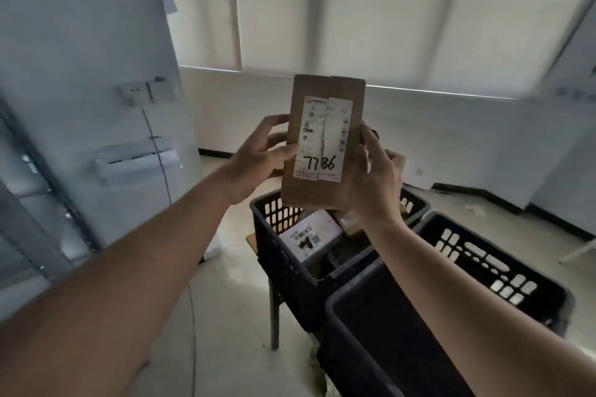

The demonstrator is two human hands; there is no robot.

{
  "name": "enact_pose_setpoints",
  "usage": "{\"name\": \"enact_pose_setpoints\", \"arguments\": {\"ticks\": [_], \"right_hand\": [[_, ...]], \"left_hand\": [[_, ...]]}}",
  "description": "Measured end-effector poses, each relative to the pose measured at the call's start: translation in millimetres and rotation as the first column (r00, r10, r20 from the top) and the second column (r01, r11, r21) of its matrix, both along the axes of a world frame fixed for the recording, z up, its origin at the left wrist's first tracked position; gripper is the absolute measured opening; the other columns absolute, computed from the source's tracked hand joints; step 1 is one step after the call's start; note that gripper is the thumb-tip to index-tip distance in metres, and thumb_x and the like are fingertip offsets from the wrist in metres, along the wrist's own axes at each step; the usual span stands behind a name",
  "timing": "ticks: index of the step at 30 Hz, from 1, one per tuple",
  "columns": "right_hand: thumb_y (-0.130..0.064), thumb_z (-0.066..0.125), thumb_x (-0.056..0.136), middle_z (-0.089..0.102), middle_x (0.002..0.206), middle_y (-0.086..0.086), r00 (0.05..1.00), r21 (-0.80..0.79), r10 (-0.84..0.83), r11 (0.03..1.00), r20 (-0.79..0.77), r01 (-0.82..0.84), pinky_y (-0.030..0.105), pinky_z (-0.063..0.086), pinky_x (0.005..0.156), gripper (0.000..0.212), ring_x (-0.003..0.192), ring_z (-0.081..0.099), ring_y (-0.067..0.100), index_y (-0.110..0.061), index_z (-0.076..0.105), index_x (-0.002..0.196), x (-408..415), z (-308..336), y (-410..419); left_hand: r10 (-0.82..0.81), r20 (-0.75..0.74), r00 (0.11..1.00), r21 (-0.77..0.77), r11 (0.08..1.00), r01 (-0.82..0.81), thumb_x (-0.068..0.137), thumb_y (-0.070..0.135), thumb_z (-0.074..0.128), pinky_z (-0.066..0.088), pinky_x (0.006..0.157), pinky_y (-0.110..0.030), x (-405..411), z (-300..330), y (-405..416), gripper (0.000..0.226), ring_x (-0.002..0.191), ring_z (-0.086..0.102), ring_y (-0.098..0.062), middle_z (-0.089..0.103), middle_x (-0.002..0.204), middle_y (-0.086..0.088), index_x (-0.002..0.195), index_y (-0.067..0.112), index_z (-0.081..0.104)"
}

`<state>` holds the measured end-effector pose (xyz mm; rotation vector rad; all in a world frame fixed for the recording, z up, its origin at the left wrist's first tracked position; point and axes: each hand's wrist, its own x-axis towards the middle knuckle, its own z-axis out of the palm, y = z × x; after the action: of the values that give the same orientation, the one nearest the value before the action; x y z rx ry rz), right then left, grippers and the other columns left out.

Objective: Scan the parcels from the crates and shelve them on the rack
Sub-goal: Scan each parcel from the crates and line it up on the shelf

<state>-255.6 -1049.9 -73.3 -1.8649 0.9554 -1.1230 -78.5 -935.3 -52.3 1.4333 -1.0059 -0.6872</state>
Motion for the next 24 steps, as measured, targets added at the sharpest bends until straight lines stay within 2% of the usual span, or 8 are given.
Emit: {"name": "enact_pose_setpoints", "arguments": {"ticks": [4, 8, 10, 13, 17, 21, 22, 24], "right_hand": [[-0.051, 0.048, 0.107, 0.042, 0.127, 0.001, 0.989, -0.036, 0.142, 0.989, 0.048, -0.140, 0.055, 0.048, 0.109, 0.042, 0.121, 0.052, 0.027, -0.067, 0.042, 0.146, 45.9, 9.0, 52.1], [-0.055, 0.043, 0.108, 0.045, 0.120, 0.000, 0.959, -0.099, 0.275, 0.958, 0.065, -0.268, 0.053, 0.051, 0.105, 0.043, 0.109, 0.052, 0.019, -0.060, 0.044, 0.150, 88.5, 17.3, 112.7], [-0.053, 0.042, 0.109, 0.045, 0.120, 0.002, 0.941, -0.120, 0.329, 0.940, 0.076, -0.319, 0.046, 0.054, 0.100, 0.043, 0.105, 0.054, 0.018, -0.059, 0.044, 0.152, 110.2, 22.5, 145.9], [-0.054, 0.041, 0.109, 0.044, 0.120, 0.002, 0.902, -0.149, 0.418, 0.903, 0.102, -0.402, 0.031, 0.057, 0.086, 0.043, 0.098, 0.055, 0.013, -0.059, 0.042, 0.152, 141.0, 27.4, 200.7], [-0.052, 0.044, 0.109, 0.041, 0.118, -0.001, 0.849, -0.127, 0.511, 0.858, 0.134, -0.497, 0.042, 0.063, 0.091, 0.042, 0.101, 0.059, 0.016, -0.060, 0.042, 0.151, 182.2, 33.4, 285.1], [-0.049, 0.045, 0.110, 0.040, 0.117, -0.002, 0.805, -0.123, 0.575, 0.818, 0.145, -0.562, 0.044, 0.060, 0.099, 0.043, 0.104, 0.056, 0.016, -0.058, 0.044, 0.151, 221.0, 44.0, 372.4], [-0.049, 0.045, 0.110, 0.041, 0.119, -0.001, 0.797, -0.120, 0.588, 0.809, 0.136, -0.576, 0.044, 0.059, 0.101, 0.043, 0.107, 0.055, 0.018, -0.057, 0.044, 0.152, 229.6, 47.1, 395.1], [-0.051, 0.045, 0.109, 0.041, 0.121, -0.001, 0.767, -0.117, 0.625, 0.781, 0.148, -0.614, 0.045, 0.058, 0.101, 0.045, 0.113, 0.055, 0.021, -0.057, 0.043, 0.153, 245.6, 51.9, 440.1]], "left_hand": [[0.175, 0.035, 0.984, -0.023, 0.984, -0.175, 0.105, 0.018, 0.065, 0.062, 0.097, -0.045, 15.8, 16.8, 81.5, 0.049, 0.123, 0.069, -0.024, 0.067, 0.138, -0.004, 0.147, 0.034, 0.047], [0.352, 0.096, 0.931, -0.051, 0.936, -0.349, 0.089, 0.027, 0.082, 0.060, 0.101, -0.048, 30.9, 29.9, 161.8, 0.068, 0.129, 0.064, -0.028, 0.059, 0.143, -0.007, 0.145, 0.044, 0.049], [0.441, 0.147, 0.886, -0.060, 0.898, -0.437, 0.080, 0.034, 0.086, 0.060, 0.102, -0.050, 39.3, 34.4, 204.0, 0.075, 0.130, 0.062, -0.029, 0.056, 0.145, -0.006, 0.144, 0.051, 0.049], [0.533, 0.215, 0.818, -0.089, 0.845, -0.528, 0.086, 0.024, 0.086, 0.060, 0.102, -0.049, 54.1, 39.8, 268.0, 0.077, 0.127, 0.064, -0.023, 0.064, 0.131, -0.001, 0.148, 0.050, 0.047], [0.628, 0.268, 0.731, -0.112, 0.774, -0.623, 0.091, 0.013, 0.083, 0.060, 0.101, -0.044, 75.7, 46.8, 356.3, 0.081, 0.124, 0.065, -0.018, 0.067, 0.126, 0.005, 0.156, 0.042, 0.045], [0.711, 0.315, 0.629, -0.149, 0.691, -0.707, 0.091, 0.016, 0.084, 0.061, 0.090, -0.023, 99.3, 55.3, 447.2, 0.082, 0.122, 0.064, -0.010, 0.068, 0.126, 0.009, 0.159, 0.040, 0.045], [0.729, 0.329, 0.601, -0.161, 0.670, -0.724, 0.091, 0.018, 0.084, 0.060, 0.089, -0.021, 105.1, 57.2, 469.5, 0.081, 0.122, 0.063, -0.008, 0.067, 0.127, 0.011, 0.158, 0.040, 0.044], [0.759, 0.335, 0.559, -0.178, 0.633, -0.753, 0.091, 0.020, 0.084, 0.061, 0.092, -0.027, 116.4, 60.0, 513.5, 0.080, 0.122, 0.062, -0.006, 0.067, 0.128, 0.013, 0.157, 0.042, 0.045]]}}
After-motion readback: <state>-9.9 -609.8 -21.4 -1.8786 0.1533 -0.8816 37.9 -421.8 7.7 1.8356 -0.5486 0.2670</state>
